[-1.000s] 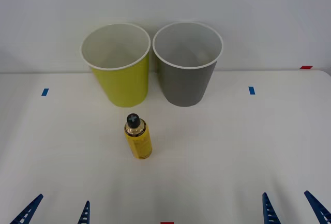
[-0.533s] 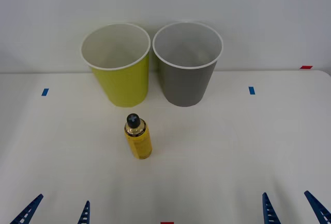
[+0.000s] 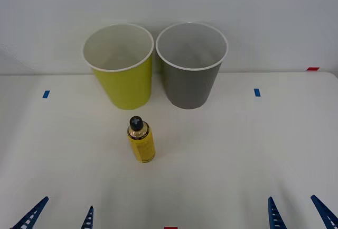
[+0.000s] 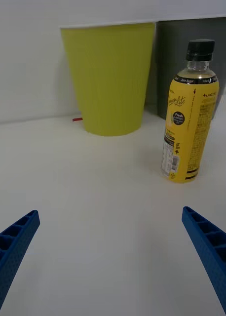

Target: Put cans in the gray bin and PET bottles in the light green bin.

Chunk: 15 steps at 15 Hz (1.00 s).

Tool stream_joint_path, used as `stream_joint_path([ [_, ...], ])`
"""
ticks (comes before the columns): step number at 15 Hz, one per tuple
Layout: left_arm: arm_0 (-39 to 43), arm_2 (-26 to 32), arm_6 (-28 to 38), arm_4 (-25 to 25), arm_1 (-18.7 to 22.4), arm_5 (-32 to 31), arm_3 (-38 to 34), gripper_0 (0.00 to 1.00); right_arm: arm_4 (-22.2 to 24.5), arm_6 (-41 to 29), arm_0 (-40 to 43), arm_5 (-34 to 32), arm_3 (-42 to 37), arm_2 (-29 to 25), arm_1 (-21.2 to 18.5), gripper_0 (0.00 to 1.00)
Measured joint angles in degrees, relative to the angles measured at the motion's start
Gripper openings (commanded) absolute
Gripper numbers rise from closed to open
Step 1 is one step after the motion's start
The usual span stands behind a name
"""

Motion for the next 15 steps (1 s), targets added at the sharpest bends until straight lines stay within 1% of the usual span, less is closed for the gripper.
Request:
stream_joint_path([
  [1, -1.7, -0.4, 0.0, 1.2, 2.7, -0.4, 0.3, 1.00, 0.0, 0.0, 0.0, 0.0, 0.0, 0.0, 0.0, 0.88],
  [2, -3.2, -1.4, 0.0, 1.7, 4.4, -0.7, 0.3, 1.00, 0.0, 0.0, 0.0, 0.0, 0.0, 0.0, 0.0, 0.88],
  [4, -6.1, -3.5, -0.1, 1.9, 7.3, -0.9, 0.6, 1.00, 0.0, 0.0, 0.0, 0.0, 0.0, 0.0, 0.0, 0.88],
  [8, -14.4, -7.3, -0.2, 2.6, 13.5, -0.6, 3.2, 1.00, 0.0, 0.0, 0.0, 0.0, 0.0, 0.0, 0.0, 0.88],
  [10, -18.4, -8.8, -0.2, 3.5, 15.8, 0.5, 4.3, 1.00, 0.0, 0.0, 0.0, 0.0, 0.0, 0.0, 0.0, 0.88],
  [12, -23.1, -10.7, -0.2, 5.5, 17.7, 0.8, 6.3, 1.00, 0.0, 0.0, 0.0, 0.0, 0.0, 0.0, 0.0, 0.88],
  [15, -29.9, -14.2, -0.3, 7.9, 19.5, 2.2, 9.2, 1.00, 0.0, 0.0, 0.0, 0.0, 0.0, 0.0, 0.0, 0.88],
])
